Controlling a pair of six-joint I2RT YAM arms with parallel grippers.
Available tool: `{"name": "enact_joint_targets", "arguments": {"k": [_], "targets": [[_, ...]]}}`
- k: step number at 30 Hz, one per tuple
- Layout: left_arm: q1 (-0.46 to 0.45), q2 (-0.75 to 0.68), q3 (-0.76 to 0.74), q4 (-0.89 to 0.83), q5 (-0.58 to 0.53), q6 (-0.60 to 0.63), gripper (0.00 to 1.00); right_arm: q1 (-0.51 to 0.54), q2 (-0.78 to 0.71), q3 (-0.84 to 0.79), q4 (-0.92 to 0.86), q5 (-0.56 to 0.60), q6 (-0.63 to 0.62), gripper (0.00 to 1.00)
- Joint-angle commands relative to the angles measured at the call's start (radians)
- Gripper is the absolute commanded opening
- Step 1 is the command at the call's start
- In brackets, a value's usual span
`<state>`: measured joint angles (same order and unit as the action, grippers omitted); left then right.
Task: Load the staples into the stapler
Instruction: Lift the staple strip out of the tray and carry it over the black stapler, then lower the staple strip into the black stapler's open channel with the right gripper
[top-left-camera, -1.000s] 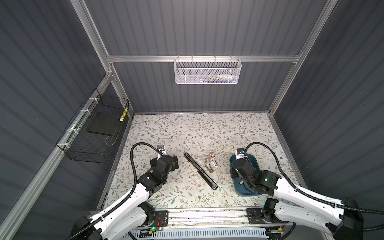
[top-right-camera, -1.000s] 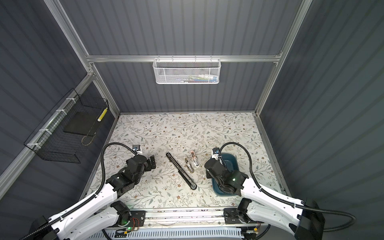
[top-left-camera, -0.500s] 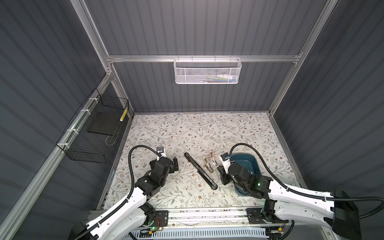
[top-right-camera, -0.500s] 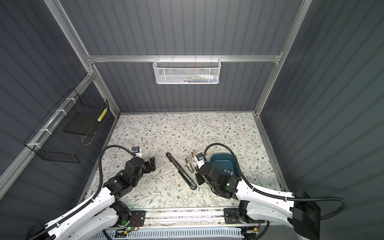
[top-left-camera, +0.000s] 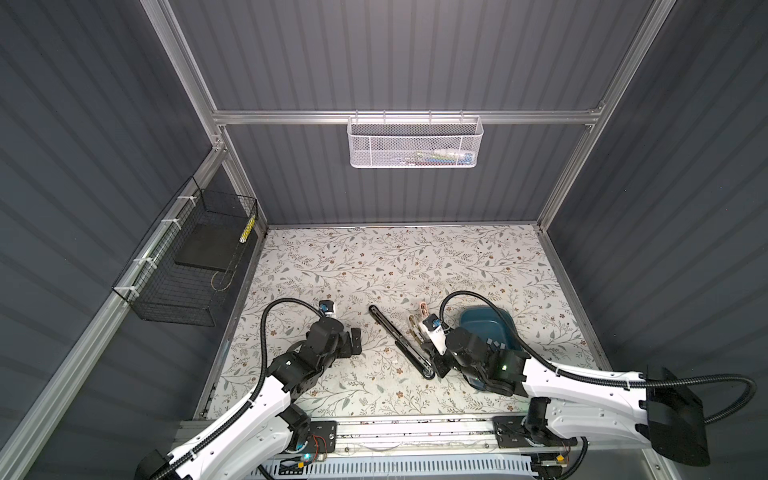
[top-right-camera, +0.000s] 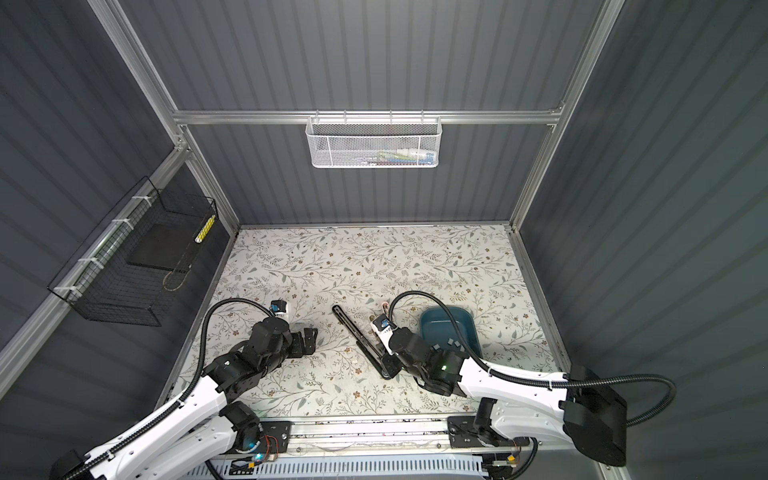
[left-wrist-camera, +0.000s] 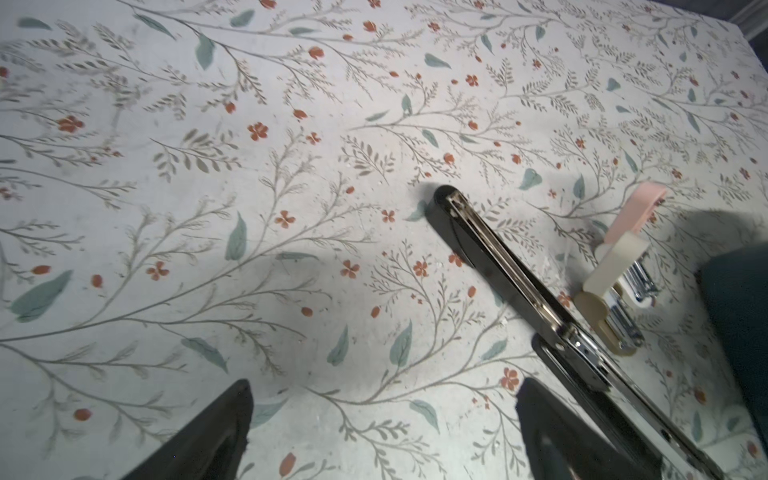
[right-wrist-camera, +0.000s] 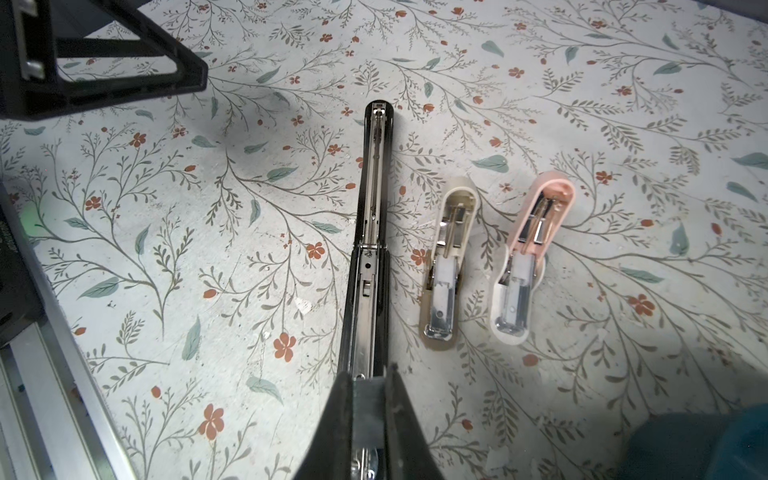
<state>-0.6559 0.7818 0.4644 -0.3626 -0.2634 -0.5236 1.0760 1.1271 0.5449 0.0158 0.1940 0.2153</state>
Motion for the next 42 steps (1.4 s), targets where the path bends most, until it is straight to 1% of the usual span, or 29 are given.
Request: {"name": "enact_joint_targets", "arguments": {"k": [1,9,18,24,27,35,42], "targets": [[-0.004,-0.006,-0.011,0.015,0.101,0.013,0.99,0.012,0.023,0.038,0.013,-0.021,-0.021,0.09],[-0.003,-0.093,-0.046,0.019,0.096,0.005,1.00,0.031,0.033,0.031,0.001,-0.014,-0.014,0.09],[-0.004,-0.036,-0.032,0.028,0.104,0.007,0.99,0.048,0.082,0.021,0.007,0.002,-0.012,0.08],[-0.004,-0.074,-0.046,0.028,0.102,0.005,0.99,0.058,0.130,0.021,0.010,0.042,0.002,0.07],[-0.004,-0.087,-0.049,0.028,0.104,0.005,0.99,0.059,0.137,0.019,0.018,0.044,-0.002,0.08],[-0.003,-0.065,-0.042,0.028,0.103,0.005,0.99,0.059,0.148,0.009,0.034,0.056,-0.008,0.08],[-0.003,-0.073,-0.045,0.027,0.102,0.003,0.99,0.059,0.158,0.001,0.047,0.057,-0.005,0.08]]}}
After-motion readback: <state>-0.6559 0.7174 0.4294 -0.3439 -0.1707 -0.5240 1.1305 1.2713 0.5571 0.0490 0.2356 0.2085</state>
